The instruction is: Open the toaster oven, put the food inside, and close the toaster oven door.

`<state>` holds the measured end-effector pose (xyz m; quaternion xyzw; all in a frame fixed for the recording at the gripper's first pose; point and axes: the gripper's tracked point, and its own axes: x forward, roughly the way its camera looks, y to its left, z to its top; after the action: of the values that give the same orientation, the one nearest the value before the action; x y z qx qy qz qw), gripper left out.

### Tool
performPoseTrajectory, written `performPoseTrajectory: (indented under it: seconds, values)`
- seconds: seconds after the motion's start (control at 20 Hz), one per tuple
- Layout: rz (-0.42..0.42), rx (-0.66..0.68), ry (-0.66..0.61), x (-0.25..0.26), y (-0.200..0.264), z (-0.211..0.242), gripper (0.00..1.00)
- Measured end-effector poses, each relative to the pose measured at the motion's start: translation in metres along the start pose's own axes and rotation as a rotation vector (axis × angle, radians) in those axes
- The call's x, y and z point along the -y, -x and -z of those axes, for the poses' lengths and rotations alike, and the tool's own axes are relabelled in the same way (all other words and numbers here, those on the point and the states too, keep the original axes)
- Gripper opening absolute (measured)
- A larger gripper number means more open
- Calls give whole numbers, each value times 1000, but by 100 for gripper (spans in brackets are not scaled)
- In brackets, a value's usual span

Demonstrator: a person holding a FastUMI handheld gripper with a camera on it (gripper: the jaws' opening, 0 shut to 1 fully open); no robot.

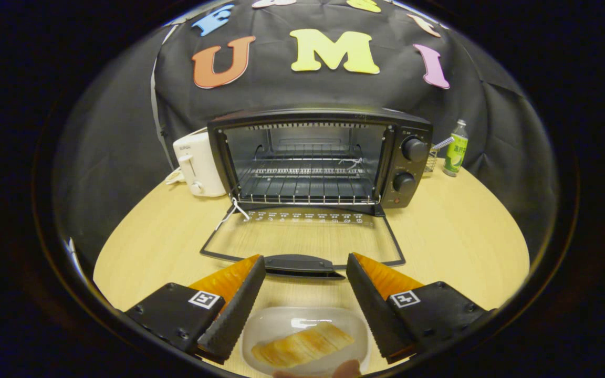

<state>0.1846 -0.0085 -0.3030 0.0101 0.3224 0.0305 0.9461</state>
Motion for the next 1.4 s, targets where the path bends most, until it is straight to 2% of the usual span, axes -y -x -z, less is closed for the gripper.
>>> performPoseTrajectory:
  seconds: [0.2, 0.5, 0.7, 0.85, 1.0, 1.3, 1.35, 1.4]
  values:
    - [-50, 86, -35, -3, 51, -7, 100]
    - [-64, 108, -128, 12, 110, 24, 100]
    - [-62, 38, -144, 2, 98, 61, 100]
    - [9, 7, -179, 4, 85, 84, 100]
    - [47, -26, -236, 1, 71, 94, 100]
    - [84, -126, -256, -4, 48, 114, 100]
    - [98, -116, -247, -3, 46, 111, 99]
    - [96, -130, -236, -5, 46, 115, 94]
